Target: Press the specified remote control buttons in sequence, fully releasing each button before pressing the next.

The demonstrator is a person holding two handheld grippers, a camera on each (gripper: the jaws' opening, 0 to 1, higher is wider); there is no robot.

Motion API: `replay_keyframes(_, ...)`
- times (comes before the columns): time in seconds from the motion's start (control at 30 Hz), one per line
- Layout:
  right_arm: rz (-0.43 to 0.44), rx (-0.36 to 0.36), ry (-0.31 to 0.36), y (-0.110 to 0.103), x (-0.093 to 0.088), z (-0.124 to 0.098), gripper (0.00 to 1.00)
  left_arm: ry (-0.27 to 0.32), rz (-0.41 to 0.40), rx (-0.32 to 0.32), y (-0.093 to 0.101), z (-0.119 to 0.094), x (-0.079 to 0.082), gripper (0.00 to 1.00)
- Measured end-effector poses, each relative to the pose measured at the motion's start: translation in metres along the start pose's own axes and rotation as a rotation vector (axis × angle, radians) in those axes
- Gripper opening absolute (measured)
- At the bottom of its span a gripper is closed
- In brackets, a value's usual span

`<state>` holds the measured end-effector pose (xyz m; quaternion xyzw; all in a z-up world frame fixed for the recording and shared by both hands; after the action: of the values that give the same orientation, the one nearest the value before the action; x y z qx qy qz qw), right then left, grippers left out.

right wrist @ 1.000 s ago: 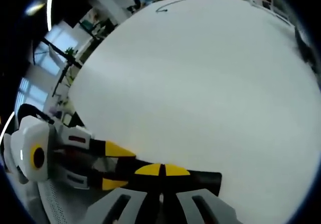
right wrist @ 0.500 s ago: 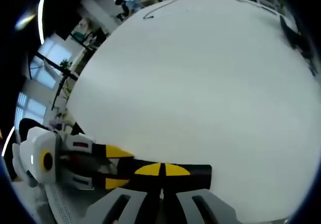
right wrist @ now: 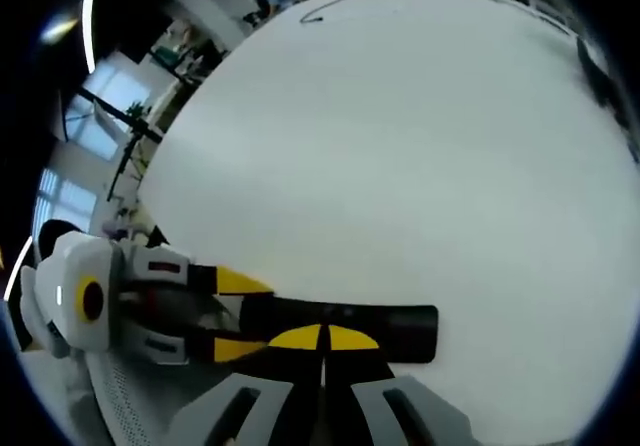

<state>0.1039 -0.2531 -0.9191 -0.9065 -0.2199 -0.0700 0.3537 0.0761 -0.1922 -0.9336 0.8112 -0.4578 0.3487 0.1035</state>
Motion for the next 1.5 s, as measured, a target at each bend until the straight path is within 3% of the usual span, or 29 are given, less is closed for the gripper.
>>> replay_keyframes(0.9,-0.007,-0.005,0.0,0.0022,-0.0022,0.0034,0.0,0.022,0.003,-0.006,0.0008,-0.0006,0.0006,0.25)
replay_keyframes(1.2,0.078,0.061,0.03,0.0035,-0.0016,0.0003,0.0,0.022,0.005,-0.007,0.0009,-0.0003,0.0008,0.25)
replay_keyframes(1.5,0.085,0.056,0.042,-0.0021,-0.0045,-0.0056,0.0,0.03,0.009,-0.015,-0.0018,-0.0019,-0.0017,0.25)
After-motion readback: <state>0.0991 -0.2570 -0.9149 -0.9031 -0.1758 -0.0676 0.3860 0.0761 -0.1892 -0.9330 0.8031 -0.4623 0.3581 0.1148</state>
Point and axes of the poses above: the point that each gripper's makers call its tool centre point, and the gripper's own axes: z roughly forward along the fingers, y roughly to its right, x roughly out of its top, the point moved 2 cm from there along -z, roughly backward along the fingers, and after that the axes turned 12 degrees about x, right-handed, at the moved point
